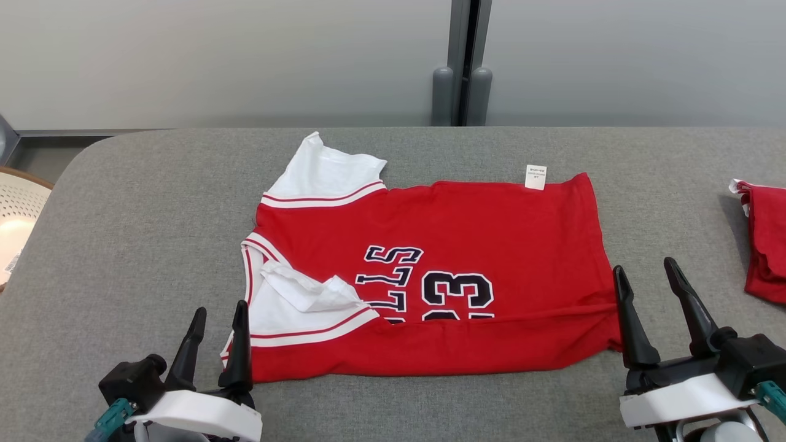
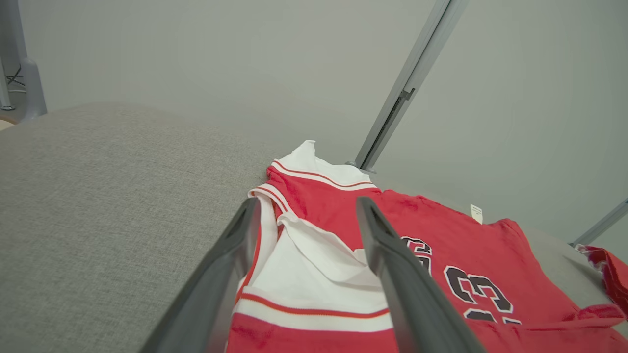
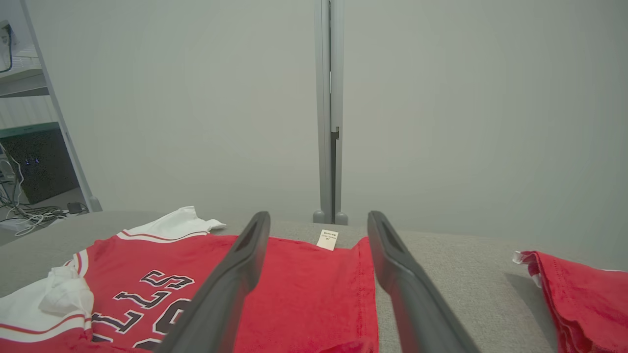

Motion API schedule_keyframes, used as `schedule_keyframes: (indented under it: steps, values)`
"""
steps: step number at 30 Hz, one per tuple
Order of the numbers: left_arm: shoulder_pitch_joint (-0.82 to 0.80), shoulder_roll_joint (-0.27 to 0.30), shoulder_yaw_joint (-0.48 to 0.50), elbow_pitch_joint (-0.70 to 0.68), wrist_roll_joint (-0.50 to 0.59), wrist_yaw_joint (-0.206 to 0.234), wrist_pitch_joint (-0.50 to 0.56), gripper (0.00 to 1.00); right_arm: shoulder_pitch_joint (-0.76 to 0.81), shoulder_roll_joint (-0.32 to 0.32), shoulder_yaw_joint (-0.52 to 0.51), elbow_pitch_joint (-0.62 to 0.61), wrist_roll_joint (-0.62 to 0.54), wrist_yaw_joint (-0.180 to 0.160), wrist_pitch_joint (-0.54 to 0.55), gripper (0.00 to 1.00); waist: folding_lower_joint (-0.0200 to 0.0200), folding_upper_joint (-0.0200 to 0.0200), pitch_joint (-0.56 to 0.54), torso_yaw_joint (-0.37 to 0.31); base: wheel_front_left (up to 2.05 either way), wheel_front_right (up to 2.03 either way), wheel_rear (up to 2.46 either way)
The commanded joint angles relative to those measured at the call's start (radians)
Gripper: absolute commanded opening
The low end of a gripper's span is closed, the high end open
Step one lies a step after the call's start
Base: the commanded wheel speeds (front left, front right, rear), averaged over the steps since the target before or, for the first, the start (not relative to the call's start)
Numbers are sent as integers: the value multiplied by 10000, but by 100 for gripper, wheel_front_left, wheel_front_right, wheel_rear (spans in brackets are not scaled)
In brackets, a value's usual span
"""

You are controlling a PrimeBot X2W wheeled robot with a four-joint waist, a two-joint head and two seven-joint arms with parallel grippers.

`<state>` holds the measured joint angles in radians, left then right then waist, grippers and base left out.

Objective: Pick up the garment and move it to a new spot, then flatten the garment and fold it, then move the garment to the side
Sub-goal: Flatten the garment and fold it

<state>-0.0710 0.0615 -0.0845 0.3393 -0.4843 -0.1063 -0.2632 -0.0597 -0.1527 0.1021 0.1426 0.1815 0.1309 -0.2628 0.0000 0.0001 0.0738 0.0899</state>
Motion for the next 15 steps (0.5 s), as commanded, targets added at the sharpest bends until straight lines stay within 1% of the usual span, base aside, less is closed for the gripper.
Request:
schedule_keyframes:
  steps: [1, 4, 7, 8, 11, 15]
  values:
    - [-18, 4, 168, 158, 244, -84, -13, 100, 130, 30, -48, -73, -97, -5, -22, 100, 0, -1, -15, -2, 0, 0, 0]
    - [-82, -65, 292, 665, 522, -79, -12, 100, 187, 92, -129, -66, -103, -5, -23, 100, 0, -1, -53, -40, 0, 0, 0]
    - [-245, -79, 384, 1390, 769, 230, -12, 100, 144, 97, -91, -38, -40, -5, -23, 100, 0, -1, -92, -116, 0, 0, 0]
    - [-245, -79, 384, 1390, 769, 230, -12, 100, 144, 97, -91, -38, -40, -5, -23, 100, 0, -1, -92, -116, 0, 0, 0]
    - [-455, -91, 208, 2493, 1020, 608, -13, 100, 81, 91, -90, 18, -42, -5, -23, 100, 0, -1, -118, -220, 0, 0, 0]
    - [-793, -81, 203, 3652, 1022, 944, -14, 100, 68, 92, -66, 133, -43, -5, -23, 100, 0, -1, -98, -367, 0, 0, 0]
